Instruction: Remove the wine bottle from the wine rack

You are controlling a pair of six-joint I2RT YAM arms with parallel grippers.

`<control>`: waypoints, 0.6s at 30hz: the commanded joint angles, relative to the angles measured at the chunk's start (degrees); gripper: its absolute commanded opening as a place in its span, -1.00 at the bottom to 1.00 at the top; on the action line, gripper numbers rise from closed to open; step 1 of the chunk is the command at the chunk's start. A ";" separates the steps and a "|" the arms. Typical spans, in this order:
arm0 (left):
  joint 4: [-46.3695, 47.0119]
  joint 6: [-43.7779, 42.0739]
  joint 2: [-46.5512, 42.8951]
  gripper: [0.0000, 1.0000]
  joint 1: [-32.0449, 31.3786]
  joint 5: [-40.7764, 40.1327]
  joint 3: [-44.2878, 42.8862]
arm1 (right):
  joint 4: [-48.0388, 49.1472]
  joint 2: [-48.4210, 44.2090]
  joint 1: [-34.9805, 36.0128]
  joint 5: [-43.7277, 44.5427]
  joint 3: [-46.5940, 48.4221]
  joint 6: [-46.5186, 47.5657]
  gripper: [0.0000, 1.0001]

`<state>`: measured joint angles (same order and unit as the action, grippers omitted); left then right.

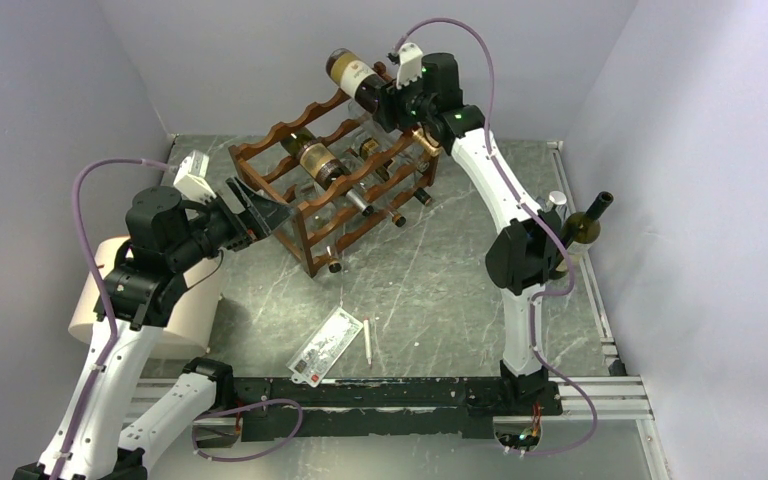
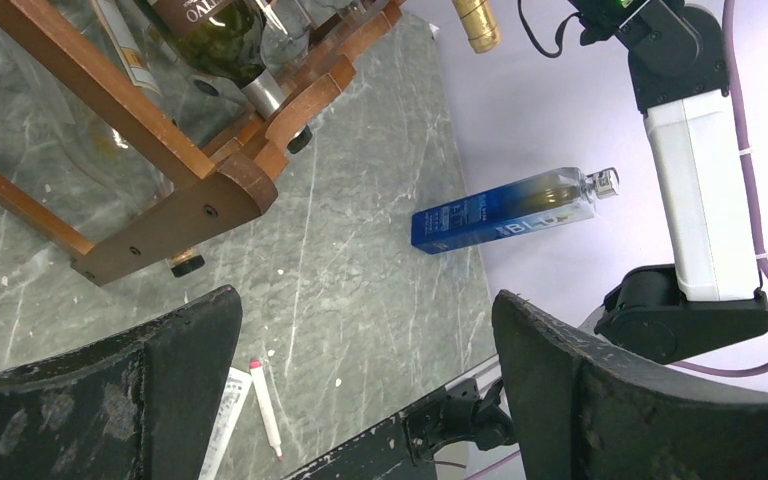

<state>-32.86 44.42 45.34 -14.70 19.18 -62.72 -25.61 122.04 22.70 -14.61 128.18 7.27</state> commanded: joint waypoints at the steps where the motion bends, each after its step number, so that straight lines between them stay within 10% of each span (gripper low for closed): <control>1: 2.69 0.74 -0.21 0.97 0.20 2.03 0.92 | 15.89 -8.28 0.77 -2.33 5.34 -3.20 -1.00; 18: 3.07 0.83 0.06 0.97 0.20 2.05 1.16 | 17.92 -8.95 1.74 -0.19 4.31 -11.96 -1.00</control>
<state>-32.29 45.01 45.34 -14.70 19.79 -61.95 -27.38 121.84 24.21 -14.50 128.18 -0.27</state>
